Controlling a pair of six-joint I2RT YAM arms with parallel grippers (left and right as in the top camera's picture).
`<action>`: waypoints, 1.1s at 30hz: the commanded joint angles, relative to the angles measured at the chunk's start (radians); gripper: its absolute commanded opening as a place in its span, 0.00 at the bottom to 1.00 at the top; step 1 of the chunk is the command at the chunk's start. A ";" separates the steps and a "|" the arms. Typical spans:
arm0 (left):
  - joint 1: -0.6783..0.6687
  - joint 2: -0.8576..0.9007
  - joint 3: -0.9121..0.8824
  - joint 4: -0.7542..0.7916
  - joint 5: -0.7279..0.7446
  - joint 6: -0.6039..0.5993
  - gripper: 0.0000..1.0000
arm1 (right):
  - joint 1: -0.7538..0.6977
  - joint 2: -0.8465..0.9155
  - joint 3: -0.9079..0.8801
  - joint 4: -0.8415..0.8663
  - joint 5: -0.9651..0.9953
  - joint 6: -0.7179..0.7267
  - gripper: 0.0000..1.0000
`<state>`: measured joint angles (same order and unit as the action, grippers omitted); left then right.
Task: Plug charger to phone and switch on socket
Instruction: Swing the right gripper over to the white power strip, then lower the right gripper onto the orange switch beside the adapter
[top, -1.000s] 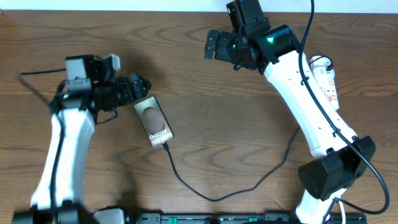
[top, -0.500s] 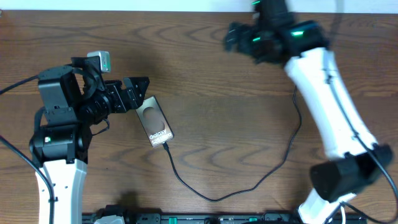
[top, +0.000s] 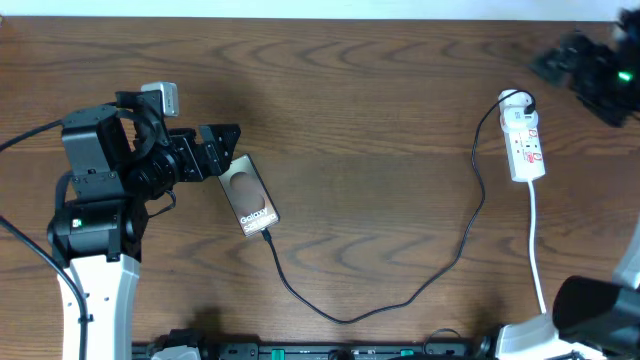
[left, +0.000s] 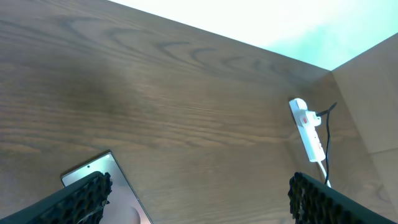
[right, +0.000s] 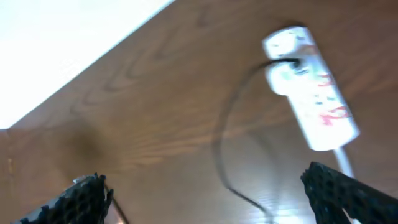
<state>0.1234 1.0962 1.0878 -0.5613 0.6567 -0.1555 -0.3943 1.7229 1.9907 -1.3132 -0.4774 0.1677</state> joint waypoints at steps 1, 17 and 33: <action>0.004 0.016 0.006 0.001 0.016 0.021 0.93 | -0.071 0.040 0.006 -0.025 -0.057 -0.209 0.99; 0.004 0.040 0.005 -0.006 0.016 0.021 0.93 | -0.121 0.378 0.006 -0.028 0.064 -0.439 0.99; 0.004 0.040 0.005 -0.006 0.016 0.021 0.93 | -0.086 0.554 0.006 0.003 -0.034 -0.620 0.99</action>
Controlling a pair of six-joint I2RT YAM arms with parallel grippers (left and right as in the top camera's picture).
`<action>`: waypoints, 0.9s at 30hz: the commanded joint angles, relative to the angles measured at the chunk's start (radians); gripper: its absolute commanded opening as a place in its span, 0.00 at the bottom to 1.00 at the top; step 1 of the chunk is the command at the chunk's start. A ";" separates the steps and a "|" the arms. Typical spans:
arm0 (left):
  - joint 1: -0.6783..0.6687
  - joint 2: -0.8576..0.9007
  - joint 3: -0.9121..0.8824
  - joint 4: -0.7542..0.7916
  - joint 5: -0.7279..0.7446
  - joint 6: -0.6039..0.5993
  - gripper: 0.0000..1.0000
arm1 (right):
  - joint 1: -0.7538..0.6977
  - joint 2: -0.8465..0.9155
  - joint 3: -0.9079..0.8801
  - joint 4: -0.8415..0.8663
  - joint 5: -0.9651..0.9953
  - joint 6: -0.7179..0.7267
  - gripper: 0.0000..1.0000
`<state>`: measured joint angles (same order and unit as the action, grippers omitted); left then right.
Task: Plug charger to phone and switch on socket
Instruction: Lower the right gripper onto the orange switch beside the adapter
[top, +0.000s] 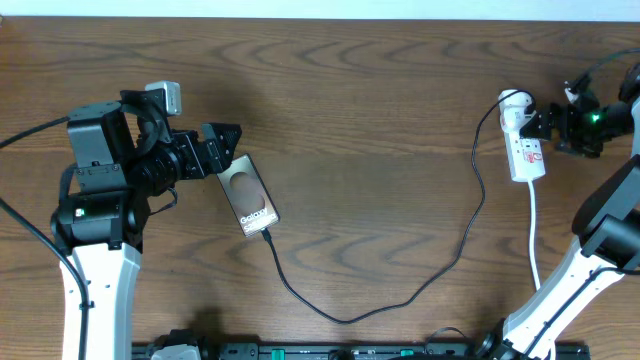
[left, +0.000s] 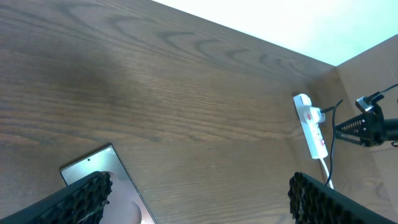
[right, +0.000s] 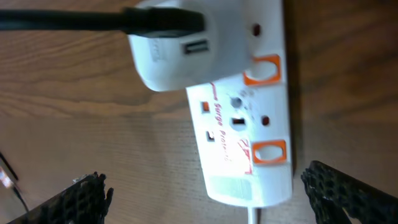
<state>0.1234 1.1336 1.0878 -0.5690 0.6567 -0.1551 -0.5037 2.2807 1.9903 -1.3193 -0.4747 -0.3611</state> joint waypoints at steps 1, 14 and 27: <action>0.004 0.003 0.005 0.001 0.016 0.021 0.93 | 0.029 -0.003 0.006 0.019 -0.036 -0.093 0.99; 0.004 0.003 0.004 -0.014 0.013 0.021 0.93 | 0.070 -0.003 0.002 0.108 -0.032 -0.087 0.99; 0.004 0.003 0.003 -0.035 0.013 0.021 0.93 | 0.074 -0.003 -0.036 0.149 -0.039 -0.080 0.99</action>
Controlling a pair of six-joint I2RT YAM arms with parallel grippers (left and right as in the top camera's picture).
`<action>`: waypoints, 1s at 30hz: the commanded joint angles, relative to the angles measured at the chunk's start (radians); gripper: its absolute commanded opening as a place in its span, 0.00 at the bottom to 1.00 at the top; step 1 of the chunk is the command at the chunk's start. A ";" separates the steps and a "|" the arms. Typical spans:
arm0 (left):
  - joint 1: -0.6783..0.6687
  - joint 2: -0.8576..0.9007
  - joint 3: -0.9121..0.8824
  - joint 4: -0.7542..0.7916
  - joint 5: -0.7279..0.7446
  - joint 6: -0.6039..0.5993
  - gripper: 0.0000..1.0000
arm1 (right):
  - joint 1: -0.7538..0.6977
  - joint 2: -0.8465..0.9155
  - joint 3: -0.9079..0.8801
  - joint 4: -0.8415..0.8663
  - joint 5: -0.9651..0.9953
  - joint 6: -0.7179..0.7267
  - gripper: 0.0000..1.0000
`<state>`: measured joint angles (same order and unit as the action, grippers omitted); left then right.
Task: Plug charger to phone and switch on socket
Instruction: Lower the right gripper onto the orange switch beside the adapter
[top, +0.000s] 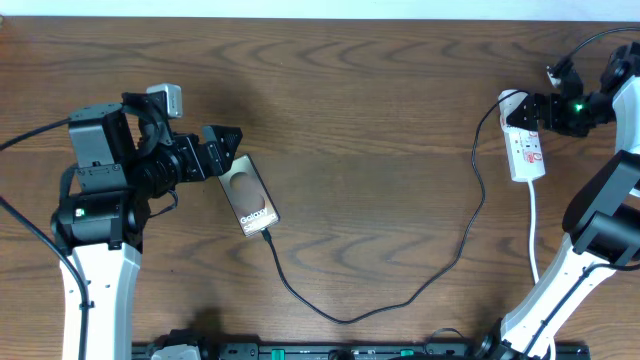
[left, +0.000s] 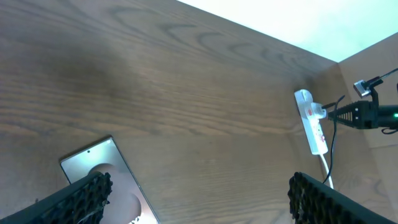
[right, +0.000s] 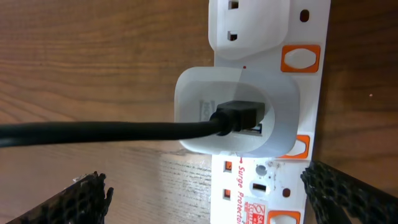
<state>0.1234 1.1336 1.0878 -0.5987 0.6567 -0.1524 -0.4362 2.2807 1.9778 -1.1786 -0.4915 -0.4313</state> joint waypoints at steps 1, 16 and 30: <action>0.004 0.003 0.003 -0.007 0.013 0.018 0.93 | 0.006 -0.003 -0.036 0.021 -0.025 -0.003 0.99; 0.004 0.003 0.003 -0.011 0.013 0.018 0.93 | 0.016 -0.003 -0.132 0.092 -0.072 0.018 0.99; 0.004 0.003 0.003 -0.019 0.013 0.018 0.93 | 0.023 -0.003 -0.132 0.120 -0.043 0.008 0.98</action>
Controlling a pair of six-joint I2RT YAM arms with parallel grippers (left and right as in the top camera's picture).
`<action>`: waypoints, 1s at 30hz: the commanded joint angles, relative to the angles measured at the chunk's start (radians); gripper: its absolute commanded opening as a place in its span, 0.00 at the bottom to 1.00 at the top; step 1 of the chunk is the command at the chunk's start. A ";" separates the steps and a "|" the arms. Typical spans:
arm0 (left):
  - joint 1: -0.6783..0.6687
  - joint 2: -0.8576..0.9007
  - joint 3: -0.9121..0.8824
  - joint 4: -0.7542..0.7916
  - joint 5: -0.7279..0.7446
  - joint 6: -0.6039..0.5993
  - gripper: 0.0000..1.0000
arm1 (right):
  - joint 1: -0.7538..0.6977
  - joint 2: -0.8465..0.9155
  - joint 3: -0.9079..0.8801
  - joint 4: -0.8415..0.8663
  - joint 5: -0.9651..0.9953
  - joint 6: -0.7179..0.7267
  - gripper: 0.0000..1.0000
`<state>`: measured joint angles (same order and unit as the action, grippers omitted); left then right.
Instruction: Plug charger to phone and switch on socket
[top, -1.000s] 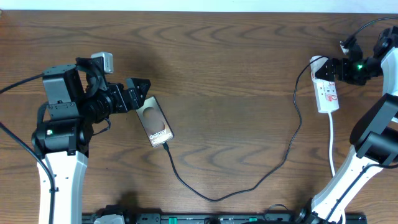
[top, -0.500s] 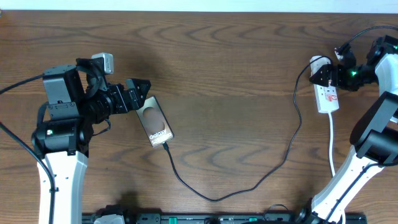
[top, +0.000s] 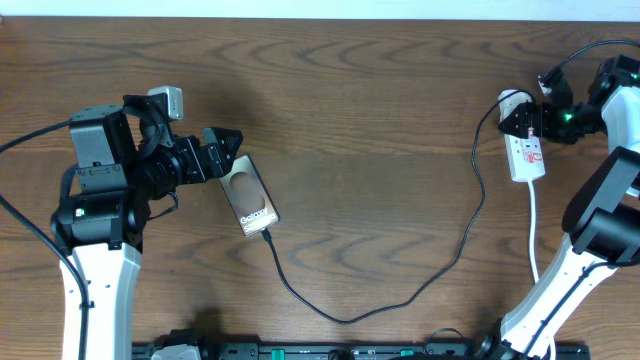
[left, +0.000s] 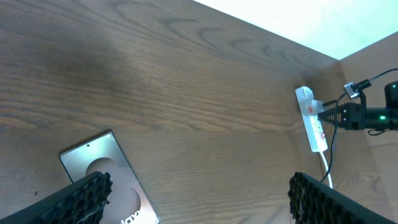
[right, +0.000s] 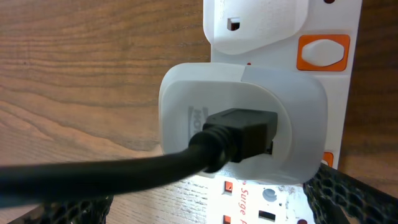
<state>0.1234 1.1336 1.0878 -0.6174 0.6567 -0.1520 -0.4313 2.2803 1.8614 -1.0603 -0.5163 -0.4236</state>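
The phone (top: 249, 199) lies face down on the wooden table at the left, with a black cable (top: 340, 318) plugged into its near end. The cable runs to a white charger adapter (right: 249, 118) seated in the white power strip (top: 527, 155) at the far right. An orange switch (right: 323, 51) sits beside the adapter. My right gripper (top: 528, 118) is open and close over the adapter end of the strip; its fingers (right: 357, 199) stand wide apart. My left gripper (top: 222, 155) is open at the phone's far end, holding nothing.
The strip's white lead (top: 537, 250) runs toward the table's front edge. A black rail (top: 350, 352) lies along that edge. The cable loops across the middle front of the table. The table's back edge meets a white wall (left: 280, 25).
My right gripper has moved slightly left and nearer to the charger adapter, which now fills more of the right wrist view. The left arm, phone and cable are about where they were.
At first my right gripper was at the table's back right corner, away from the strip. Then it hung just right of the strip, then at the strip's far end over the adapter, and now closer still. The left gripper stayed open by the plugged-in phone.
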 joint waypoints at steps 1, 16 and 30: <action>0.004 0.003 0.003 0.000 0.013 0.018 0.93 | 0.020 -0.002 -0.015 0.002 -0.019 0.001 0.98; 0.004 0.003 0.003 -0.006 0.013 0.018 0.93 | 0.084 -0.002 -0.018 0.005 -0.055 0.060 0.98; 0.004 0.003 0.003 -0.007 0.013 0.018 0.93 | 0.084 -0.002 -0.018 -0.051 -0.026 0.082 0.98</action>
<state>0.1234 1.1336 1.0878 -0.6228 0.6567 -0.1524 -0.3931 2.2745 1.8671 -1.0935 -0.4545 -0.3714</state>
